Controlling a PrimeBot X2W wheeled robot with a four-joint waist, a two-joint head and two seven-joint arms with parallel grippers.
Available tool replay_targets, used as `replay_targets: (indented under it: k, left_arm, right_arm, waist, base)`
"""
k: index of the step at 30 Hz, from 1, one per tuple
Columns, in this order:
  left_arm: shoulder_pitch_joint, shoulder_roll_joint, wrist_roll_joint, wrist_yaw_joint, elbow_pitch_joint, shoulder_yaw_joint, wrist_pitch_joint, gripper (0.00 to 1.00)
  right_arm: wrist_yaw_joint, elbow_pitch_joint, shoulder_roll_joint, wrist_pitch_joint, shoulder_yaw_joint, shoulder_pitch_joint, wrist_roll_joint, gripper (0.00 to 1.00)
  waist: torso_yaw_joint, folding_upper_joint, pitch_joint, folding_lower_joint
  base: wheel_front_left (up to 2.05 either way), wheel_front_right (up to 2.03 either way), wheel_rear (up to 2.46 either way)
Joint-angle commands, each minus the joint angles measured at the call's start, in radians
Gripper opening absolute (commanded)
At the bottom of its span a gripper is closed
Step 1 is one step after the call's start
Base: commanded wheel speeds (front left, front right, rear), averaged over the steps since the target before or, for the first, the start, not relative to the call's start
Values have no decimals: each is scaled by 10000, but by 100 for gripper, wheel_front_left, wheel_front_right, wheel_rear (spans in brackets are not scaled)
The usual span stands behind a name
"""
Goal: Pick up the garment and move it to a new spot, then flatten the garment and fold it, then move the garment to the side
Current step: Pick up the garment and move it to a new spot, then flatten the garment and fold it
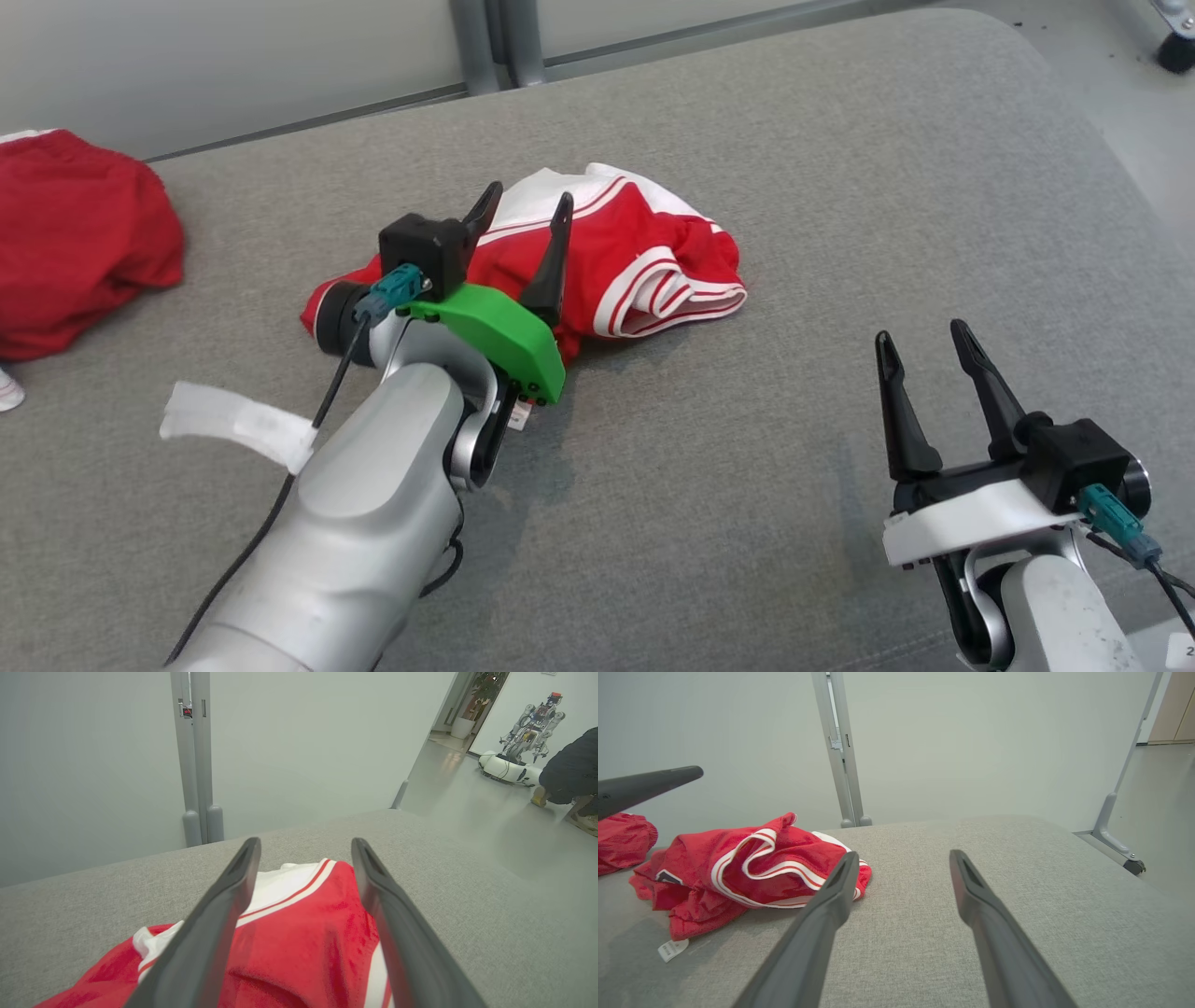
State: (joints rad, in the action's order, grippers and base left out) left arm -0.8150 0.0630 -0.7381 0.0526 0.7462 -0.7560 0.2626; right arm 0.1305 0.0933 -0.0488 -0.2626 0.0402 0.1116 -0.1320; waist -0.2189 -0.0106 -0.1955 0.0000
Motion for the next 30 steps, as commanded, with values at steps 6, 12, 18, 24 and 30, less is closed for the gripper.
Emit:
replay_targets:
  k: [6, 12, 18, 24, 30]
  left_arm:
    - [1872, 275, 1139, 264, -1420, 1114, 26, 100]
    - [2998, 406, 2003, 296, -2371, 1676, 17, 100]
    - [4105, 494, 2577, 260, -3305, 2335, 19, 100]
    - [5026, 592, 2869, 276, -3975, 2996, 18, 100]
    - [5625, 498, 3085, 189, -4329, 3418, 18, 100]
  right_arm:
    - [5, 534, -32, -15, -181, 804, 261, 100]
    - [5, 1210, -32, 671, -236, 1653, 279, 100]
    - [5, 2214, -267, 1388, -270, 2537, -8, 100]
    - [5, 3479, -466, 1694, -194, 3363, -323, 100]
    - [5, 4865, -578, 1955, -143, 4160, -639, 100]
  waist:
    - [1800, 106, 656, 0]
    - [2469, 106, 751, 0]
    - [3090, 106, 730, 0]
    - [3535, 106, 594, 0]
    - [3869, 106, 449, 0]
  base:
    - [0, 0, 0]
    - [0, 0, 0]
    - [0, 0, 0]
    - [0, 0, 0]
    - [0, 0, 0]
